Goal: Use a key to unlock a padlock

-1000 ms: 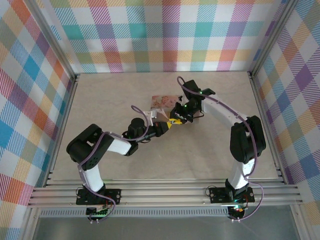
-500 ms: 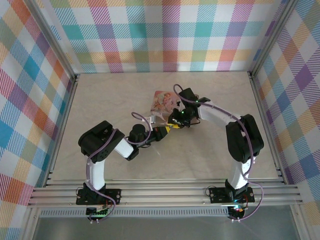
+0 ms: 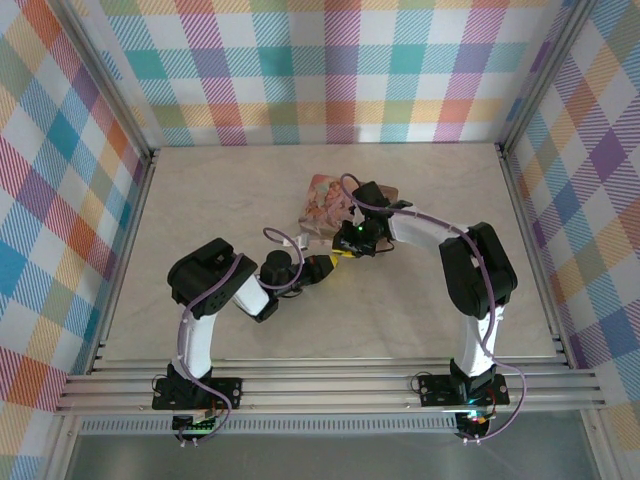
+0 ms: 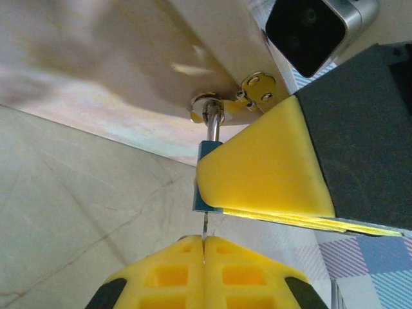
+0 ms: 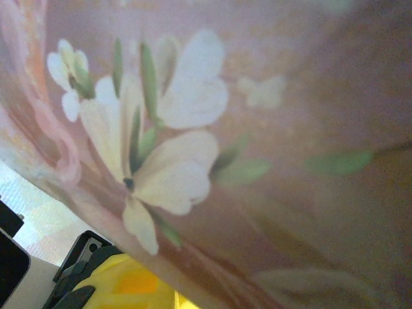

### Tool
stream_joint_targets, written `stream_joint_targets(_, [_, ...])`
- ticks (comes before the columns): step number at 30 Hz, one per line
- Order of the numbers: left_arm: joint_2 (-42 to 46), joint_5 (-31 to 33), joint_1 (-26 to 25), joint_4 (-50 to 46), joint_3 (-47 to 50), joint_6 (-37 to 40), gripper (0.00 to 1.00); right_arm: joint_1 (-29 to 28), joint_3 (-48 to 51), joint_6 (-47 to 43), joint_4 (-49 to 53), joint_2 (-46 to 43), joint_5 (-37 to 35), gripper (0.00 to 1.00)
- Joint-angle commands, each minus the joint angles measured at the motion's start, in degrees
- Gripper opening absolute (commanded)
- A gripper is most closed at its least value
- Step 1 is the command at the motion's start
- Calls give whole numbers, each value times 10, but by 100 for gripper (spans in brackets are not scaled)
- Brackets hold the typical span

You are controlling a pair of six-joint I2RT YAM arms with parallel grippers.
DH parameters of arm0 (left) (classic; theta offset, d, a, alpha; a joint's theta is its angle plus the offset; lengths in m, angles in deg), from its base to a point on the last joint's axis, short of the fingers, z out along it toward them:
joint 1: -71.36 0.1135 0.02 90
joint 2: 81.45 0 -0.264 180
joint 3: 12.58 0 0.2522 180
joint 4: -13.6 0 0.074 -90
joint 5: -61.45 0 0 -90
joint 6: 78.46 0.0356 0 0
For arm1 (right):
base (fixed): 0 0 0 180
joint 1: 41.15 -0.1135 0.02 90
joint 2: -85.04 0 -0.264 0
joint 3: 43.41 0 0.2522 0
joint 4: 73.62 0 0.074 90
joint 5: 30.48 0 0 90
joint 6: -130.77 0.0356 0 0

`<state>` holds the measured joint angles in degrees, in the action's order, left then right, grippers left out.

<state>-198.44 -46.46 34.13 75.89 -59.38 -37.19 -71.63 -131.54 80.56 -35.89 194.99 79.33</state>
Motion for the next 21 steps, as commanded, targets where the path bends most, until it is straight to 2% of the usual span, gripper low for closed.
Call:
stream_joint_targets(1, [-20, -9, -4, 4, -22, -14, 0, -8, 17, 46, 40, 57, 77, 0])
stream_joint_targets(9, [-34, -25, -1, 0, -39, -18, 0, -8, 17, 44, 48, 53, 58, 33])
stream_joint_targets(14, [-24, -28, 1, -10, -40, -15, 0, -7, 15, 44, 53, 36, 47, 46])
stream_joint_targets(21, [-23, -28, 1, -13, -45, -13, 0, -7, 2, 42, 73, 8, 34, 59])
